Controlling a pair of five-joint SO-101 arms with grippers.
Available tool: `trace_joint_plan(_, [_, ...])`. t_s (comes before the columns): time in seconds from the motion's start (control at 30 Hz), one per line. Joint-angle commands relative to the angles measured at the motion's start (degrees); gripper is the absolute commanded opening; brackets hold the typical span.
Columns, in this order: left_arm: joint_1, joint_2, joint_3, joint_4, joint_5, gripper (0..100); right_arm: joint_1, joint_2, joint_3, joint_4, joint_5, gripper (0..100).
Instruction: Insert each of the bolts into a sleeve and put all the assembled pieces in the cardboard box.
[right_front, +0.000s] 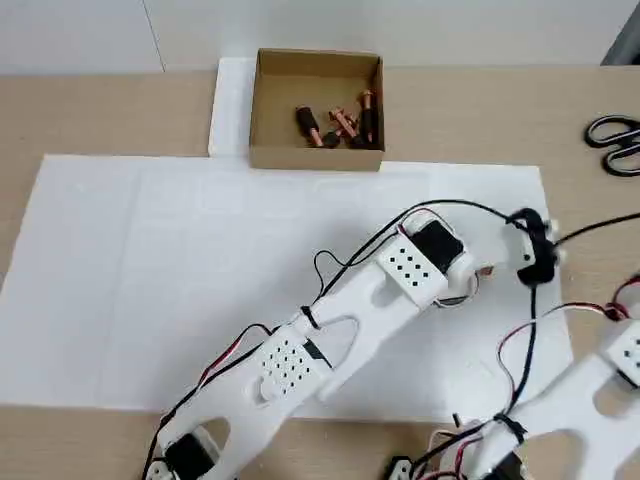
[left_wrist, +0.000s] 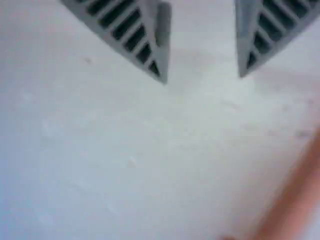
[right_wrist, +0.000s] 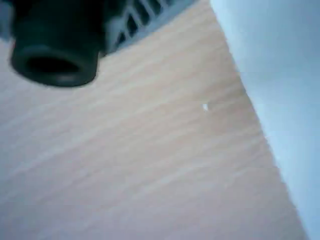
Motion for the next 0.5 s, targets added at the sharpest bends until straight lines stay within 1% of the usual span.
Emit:
trace_joint_plan(0.0, [-2.64, -2.11, -9.01, -0.88, 6.77, 9, -3.21, -0.66, -3.52, 0.22, 0.00, 0.2])
trace_joint_plan(0.17, [-5.19, -2.99, -15.08, 3.08, 8.53, 9, -4.26, -0.66, -3.52, 0.22, -0.09, 0.2])
trace_joint_plan(0.2, [-6.42, -3.08, -15.43, 2.73, 10.37, 9, -4.62, -0.66, -3.52, 0.22, -0.09, 0.2])
trace_joint_plan(0.23, [-8.35, -3.16, -15.52, 2.11, 13.80, 9, -5.93, -0.57, -3.34, 0.22, 0.35, 0.2])
trace_joint_plan(0.3, [-13.63, -3.25, -15.60, 0.00, 23.21, 9, -9.63, -0.57, -2.20, 0.31, 0.26, 0.2])
trace_joint_plan(0.4, [-21.80, -3.25, -17.54, 0.79, 36.84, 9, -18.77, -0.66, 0.18, 0.04, -0.09, 0.2])
trace_joint_plan(0.43, [-23.82, -3.25, -18.24, 2.37, 40.00, 9, -21.93, -0.66, 0.88, -0.22, -0.79, 0.2])
trace_joint_plan(0.47, [-25.32, -3.25, -18.95, 3.69, 41.41, 9, -25.27, -0.66, 1.14, -0.31, -2.64, 0.2])
